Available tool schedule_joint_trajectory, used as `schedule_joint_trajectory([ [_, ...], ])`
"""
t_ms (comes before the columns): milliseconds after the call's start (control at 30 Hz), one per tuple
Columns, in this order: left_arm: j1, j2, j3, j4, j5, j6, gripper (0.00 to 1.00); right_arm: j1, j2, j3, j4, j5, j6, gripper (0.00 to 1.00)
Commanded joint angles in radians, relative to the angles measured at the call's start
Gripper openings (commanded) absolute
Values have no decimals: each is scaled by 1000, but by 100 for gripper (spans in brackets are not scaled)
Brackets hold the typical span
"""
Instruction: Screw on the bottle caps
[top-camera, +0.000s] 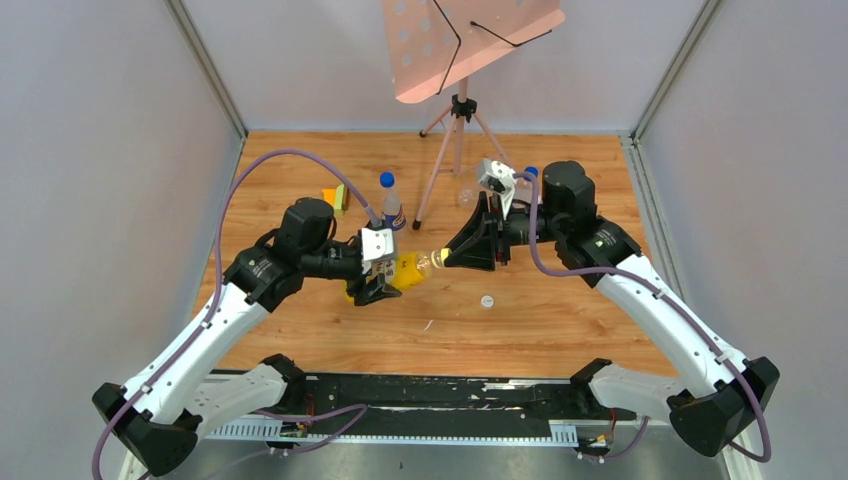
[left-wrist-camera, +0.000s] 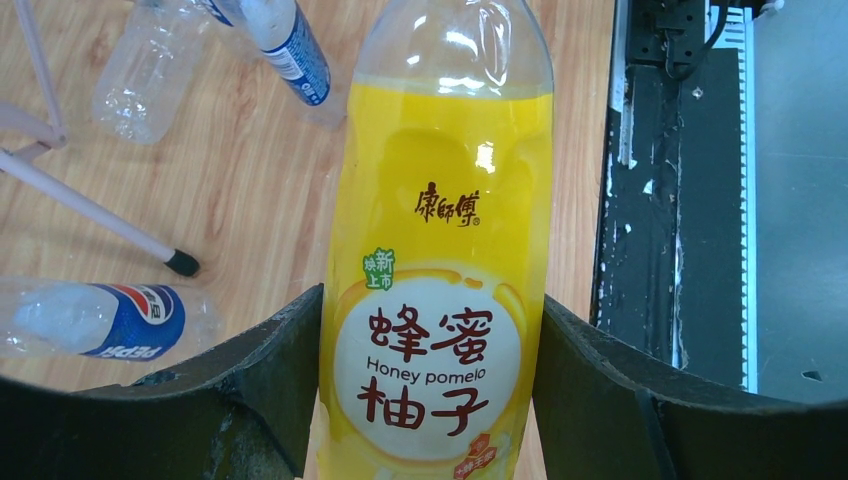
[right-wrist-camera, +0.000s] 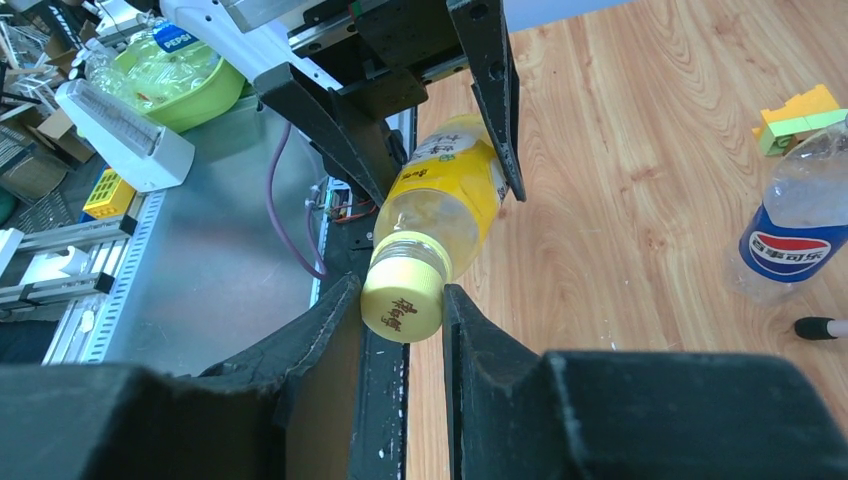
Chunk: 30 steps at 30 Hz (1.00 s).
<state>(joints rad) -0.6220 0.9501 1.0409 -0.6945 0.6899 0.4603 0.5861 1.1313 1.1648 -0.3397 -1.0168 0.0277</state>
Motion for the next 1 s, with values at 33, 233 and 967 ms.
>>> schedule_joint_trajectory([
  [33,-4,-21,54,42,43,11,10,8,16,33,5,77,-14,5],
  [233,-5,3,64,32,68,13,4,15,33,41,-4,15,-16,5],
  [967,-4,154,201,-204,214,97,0,97,87,23,-121,-30,-337,4],
])
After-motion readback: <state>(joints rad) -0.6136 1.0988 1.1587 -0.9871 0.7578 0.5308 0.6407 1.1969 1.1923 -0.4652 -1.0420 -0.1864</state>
